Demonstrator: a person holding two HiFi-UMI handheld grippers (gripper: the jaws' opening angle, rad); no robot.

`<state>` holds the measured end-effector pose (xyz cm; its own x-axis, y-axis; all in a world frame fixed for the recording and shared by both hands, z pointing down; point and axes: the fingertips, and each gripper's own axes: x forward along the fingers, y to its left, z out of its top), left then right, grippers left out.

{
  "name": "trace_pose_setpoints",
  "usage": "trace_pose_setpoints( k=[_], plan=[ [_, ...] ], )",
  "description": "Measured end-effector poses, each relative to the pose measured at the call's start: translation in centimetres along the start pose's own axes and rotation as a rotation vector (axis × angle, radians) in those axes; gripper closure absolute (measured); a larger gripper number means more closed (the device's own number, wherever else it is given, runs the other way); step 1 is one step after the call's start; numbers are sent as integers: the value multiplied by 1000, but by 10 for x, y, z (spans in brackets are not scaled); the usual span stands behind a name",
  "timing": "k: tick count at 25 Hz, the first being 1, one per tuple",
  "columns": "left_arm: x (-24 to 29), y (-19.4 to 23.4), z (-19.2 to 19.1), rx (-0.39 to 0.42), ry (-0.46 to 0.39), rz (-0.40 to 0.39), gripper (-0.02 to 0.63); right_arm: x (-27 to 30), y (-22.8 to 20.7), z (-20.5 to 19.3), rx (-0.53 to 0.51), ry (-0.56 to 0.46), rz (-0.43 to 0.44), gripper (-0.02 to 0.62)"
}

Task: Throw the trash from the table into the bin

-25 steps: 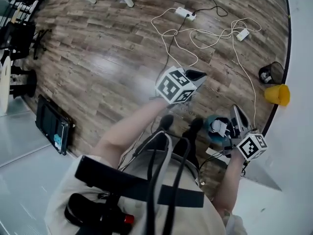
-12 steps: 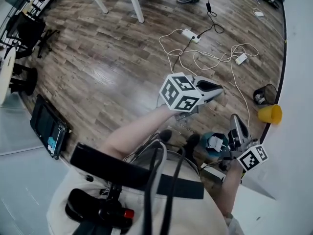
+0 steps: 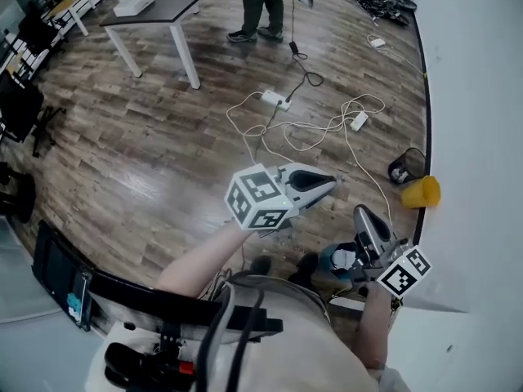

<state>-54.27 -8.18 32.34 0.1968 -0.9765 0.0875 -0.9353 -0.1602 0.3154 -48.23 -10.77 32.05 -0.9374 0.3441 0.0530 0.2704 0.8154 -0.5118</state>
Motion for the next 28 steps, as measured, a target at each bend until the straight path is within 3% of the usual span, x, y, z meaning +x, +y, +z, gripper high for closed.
trace_pose_setpoints(
  k=[5,13,19,28],
  plan=[
    [2,-32,5,-44,-46,-99,594,-28,31,3,-38,-42,-29,580],
    [44,-80,1,-84,-1,-254,594,-104,50,10,-34,-155,-124,580],
    [63,-120,-16,-108,39,-280,593,-155,53,-8,-4,-191,-166,578],
    [118,-220,-39,-112,59,-304,592,-278,58,-16,-9,-251,-196,580]
  ],
)
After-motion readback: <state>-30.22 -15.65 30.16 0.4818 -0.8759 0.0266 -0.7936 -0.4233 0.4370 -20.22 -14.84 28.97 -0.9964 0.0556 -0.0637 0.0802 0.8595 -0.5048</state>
